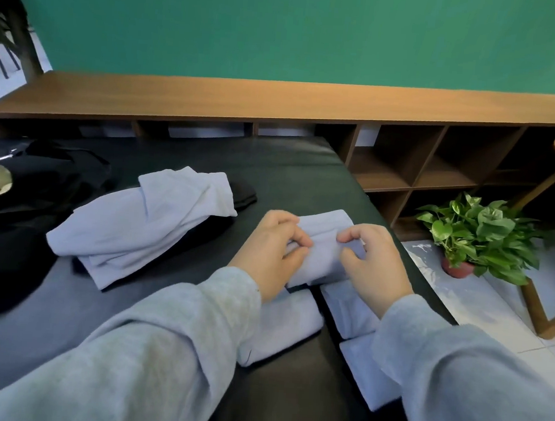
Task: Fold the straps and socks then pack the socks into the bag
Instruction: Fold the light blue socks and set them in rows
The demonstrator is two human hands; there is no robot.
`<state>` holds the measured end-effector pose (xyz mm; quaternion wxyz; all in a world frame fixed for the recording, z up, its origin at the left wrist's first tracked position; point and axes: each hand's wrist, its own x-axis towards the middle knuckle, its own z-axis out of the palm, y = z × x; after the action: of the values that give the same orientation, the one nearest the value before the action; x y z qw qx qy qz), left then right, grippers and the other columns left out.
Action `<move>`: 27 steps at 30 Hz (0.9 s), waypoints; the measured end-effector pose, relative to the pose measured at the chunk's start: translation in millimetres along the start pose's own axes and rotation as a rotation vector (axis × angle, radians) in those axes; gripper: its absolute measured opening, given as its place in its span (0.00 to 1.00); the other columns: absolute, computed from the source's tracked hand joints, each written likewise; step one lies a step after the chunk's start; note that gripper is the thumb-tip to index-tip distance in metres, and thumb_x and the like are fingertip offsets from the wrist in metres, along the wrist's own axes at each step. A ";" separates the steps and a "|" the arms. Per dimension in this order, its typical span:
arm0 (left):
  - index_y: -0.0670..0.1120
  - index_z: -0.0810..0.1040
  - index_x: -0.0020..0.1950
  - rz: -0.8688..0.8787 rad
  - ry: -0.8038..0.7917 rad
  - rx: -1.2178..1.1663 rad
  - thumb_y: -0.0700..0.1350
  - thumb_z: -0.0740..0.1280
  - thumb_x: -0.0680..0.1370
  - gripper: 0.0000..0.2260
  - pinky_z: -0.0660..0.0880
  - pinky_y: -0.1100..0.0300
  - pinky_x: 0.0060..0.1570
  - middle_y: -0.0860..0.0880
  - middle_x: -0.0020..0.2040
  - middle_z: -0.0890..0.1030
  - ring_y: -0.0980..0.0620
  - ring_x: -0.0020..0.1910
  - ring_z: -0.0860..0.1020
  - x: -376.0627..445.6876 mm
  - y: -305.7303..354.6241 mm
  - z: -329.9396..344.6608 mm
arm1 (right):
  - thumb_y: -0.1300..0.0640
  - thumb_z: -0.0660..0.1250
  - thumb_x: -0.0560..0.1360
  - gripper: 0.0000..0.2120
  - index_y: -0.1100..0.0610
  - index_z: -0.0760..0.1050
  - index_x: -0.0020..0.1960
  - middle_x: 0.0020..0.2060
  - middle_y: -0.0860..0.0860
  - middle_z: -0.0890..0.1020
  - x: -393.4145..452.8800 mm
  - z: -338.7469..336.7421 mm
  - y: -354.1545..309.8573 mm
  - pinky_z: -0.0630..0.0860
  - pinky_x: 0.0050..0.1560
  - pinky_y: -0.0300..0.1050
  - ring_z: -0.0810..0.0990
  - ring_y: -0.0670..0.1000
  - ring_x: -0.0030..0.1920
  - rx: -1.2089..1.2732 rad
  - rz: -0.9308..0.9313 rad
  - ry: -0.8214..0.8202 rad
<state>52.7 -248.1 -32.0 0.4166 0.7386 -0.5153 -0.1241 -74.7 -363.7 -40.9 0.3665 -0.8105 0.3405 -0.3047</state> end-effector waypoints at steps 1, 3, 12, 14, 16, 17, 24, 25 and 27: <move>0.46 0.78 0.48 -0.014 0.003 -0.031 0.40 0.66 0.76 0.03 0.56 0.84 0.49 0.55 0.61 0.66 0.61 0.55 0.67 8.5 0.2 3.5 | 0.70 0.61 0.72 0.13 0.52 0.73 0.42 0.53 0.51 0.72 8.9 -1.4 3.3 0.60 0.46 0.18 0.68 0.26 0.45 -0.015 0.007 0.019; 0.49 0.76 0.47 -0.038 0.012 -0.078 0.39 0.67 0.74 0.05 0.56 0.85 0.47 0.55 0.64 0.63 0.61 0.55 0.66 23.5 0.7 11.1 | 0.71 0.60 0.73 0.13 0.54 0.74 0.43 0.53 0.51 0.71 27.9 -3.5 8.8 0.59 0.44 0.17 0.70 0.29 0.44 -0.061 0.016 0.047; 0.52 0.73 0.52 -0.163 0.026 -0.048 0.35 0.59 0.76 0.13 0.64 0.68 0.50 0.54 0.70 0.58 0.47 0.60 0.71 65.4 -18.9 31.4 | 0.66 0.59 0.77 0.10 0.54 0.74 0.48 0.59 0.52 0.70 80.4 5.9 26.3 0.61 0.44 0.25 0.69 0.44 0.49 -0.171 0.030 -0.019; 0.49 0.73 0.55 -0.182 0.023 0.007 0.36 0.58 0.77 0.12 0.62 0.70 0.48 0.53 0.70 0.58 0.50 0.59 0.70 65.7 -27.1 35.0 | 0.65 0.59 0.78 0.09 0.55 0.76 0.51 0.60 0.52 0.69 81.5 9.2 32.0 0.60 0.46 0.28 0.69 0.45 0.50 -0.197 0.071 -0.045; 0.46 0.72 0.60 -0.185 0.010 0.082 0.37 0.57 0.79 0.12 0.59 0.72 0.47 0.51 0.71 0.57 0.55 0.59 0.67 64.3 -34.4 38.3 | 0.63 0.59 0.78 0.10 0.56 0.76 0.55 0.61 0.51 0.69 80.0 11.4 38.4 0.60 0.48 0.30 0.68 0.44 0.51 -0.224 0.108 -0.077; 0.44 0.72 0.62 -0.185 -0.002 0.117 0.38 0.56 0.79 0.13 0.58 0.73 0.49 0.50 0.72 0.56 0.55 0.61 0.65 63.4 -37.5 39.9 | 0.62 0.59 0.78 0.10 0.56 0.76 0.56 0.61 0.50 0.69 78.8 12.6 40.4 0.60 0.49 0.31 0.69 0.44 0.52 -0.243 0.114 -0.090; 0.52 0.69 0.68 -0.126 -0.028 0.216 0.39 0.57 0.79 0.18 0.50 0.68 0.63 0.54 0.76 0.52 0.55 0.74 0.51 49.6 -43.1 30.1 | 0.57 0.57 0.78 0.17 0.52 0.72 0.66 0.72 0.51 0.62 68.7 10.2 29.4 0.52 0.73 0.49 0.51 0.53 0.75 -0.640 0.034 -0.136; 0.53 0.69 0.68 -0.093 -0.019 0.232 0.39 0.57 0.79 0.18 0.49 0.67 0.65 0.54 0.76 0.52 0.56 0.74 0.50 44.5 -43.1 25.8 | 0.57 0.57 0.78 0.18 0.51 0.70 0.68 0.73 0.52 0.60 64.7 9.8 23.9 0.50 0.73 0.50 0.49 0.54 0.75 -0.655 0.023 -0.136; 0.52 0.70 0.67 -0.065 0.015 0.247 0.39 0.57 0.79 0.17 0.49 0.66 0.66 0.54 0.75 0.54 0.56 0.74 0.50 31.5 -42.7 15.2 | 0.58 0.57 0.77 0.20 0.51 0.67 0.69 0.74 0.52 0.58 54.8 12.4 12.4 0.48 0.74 0.51 0.47 0.54 0.76 -0.644 0.005 -0.123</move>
<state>85.3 -277.6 -65.4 0.3221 0.8015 -0.4994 -0.0673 -37.6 -407.6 -44.2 0.1120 -0.9007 0.3989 -0.1310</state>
